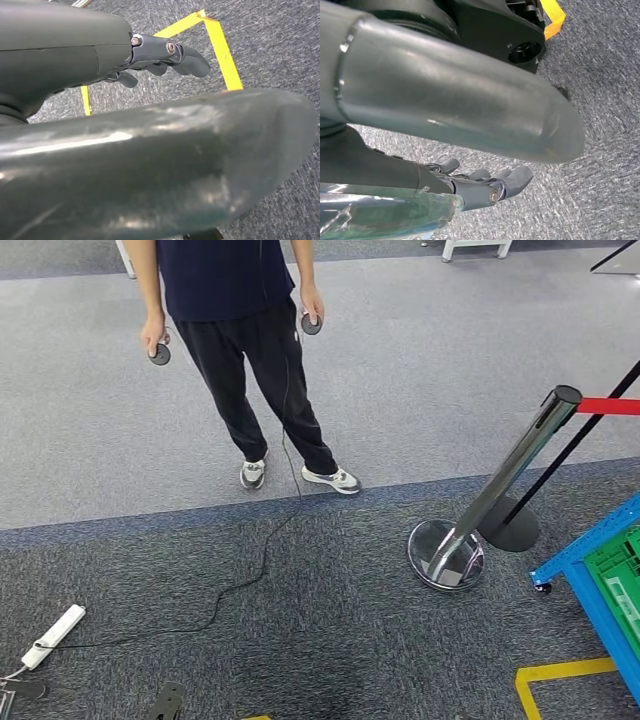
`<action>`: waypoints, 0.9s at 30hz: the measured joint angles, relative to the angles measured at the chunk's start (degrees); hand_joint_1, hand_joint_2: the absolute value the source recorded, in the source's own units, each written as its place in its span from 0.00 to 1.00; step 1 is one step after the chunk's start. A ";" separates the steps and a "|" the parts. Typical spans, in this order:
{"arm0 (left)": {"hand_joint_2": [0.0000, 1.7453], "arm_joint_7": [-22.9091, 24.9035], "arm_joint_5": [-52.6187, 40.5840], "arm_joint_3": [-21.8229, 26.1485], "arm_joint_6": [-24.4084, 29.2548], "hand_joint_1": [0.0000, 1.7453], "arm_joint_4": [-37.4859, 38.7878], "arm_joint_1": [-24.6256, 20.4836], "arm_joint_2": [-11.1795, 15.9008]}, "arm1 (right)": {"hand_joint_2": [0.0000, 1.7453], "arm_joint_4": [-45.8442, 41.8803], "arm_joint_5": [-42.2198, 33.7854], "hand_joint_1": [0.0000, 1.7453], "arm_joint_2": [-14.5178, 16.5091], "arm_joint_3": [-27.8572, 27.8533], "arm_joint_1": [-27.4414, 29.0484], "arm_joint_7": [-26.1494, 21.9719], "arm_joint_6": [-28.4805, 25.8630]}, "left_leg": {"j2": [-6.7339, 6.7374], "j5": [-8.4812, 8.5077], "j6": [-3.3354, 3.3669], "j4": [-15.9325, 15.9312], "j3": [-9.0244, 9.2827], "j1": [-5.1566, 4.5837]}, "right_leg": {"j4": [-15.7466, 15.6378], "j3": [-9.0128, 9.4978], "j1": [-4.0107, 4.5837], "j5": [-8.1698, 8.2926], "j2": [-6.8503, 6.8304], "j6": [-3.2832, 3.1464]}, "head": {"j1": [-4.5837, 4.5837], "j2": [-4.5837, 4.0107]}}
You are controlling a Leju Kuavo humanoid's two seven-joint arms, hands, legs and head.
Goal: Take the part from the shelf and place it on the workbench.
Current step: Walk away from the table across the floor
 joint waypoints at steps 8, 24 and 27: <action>0.00 0.00 -0.19 0.00 -0.04 0.00 0.00 0.03 0.01 | 0.00 0.01 0.01 0.00 0.00 -0.02 0.08 0.01 -0.01 | 0.00 0.06 -0.13 -0.03 0.00 0.19 | 0.28 -0.16 0.19 -0.13 0.00 -0.15 | 0.01 0.00; 0.00 0.00 -0.43 0.00 -0.24 0.00 0.00 0.04 0.01 | 0.00 0.02 0.03 0.00 0.00 -0.02 0.17 -0.01 0.00 | 0.00 0.09 -0.18 -0.03 0.00 0.19 | 0.40 -0.21 0.20 -0.16 0.00 -0.21 | 0.01 0.00; 0.00 -0.01 -0.43 0.00 -0.27 0.00 0.00 0.04 0.01 | 0.00 0.02 0.02 0.00 0.00 -0.02 0.17 -0.01 0.00 | 0.00 0.09 -0.18 -0.03 0.00 0.19 | 0.40 -0.21 0.19 -0.17 0.00 -0.21 | 0.01 0.00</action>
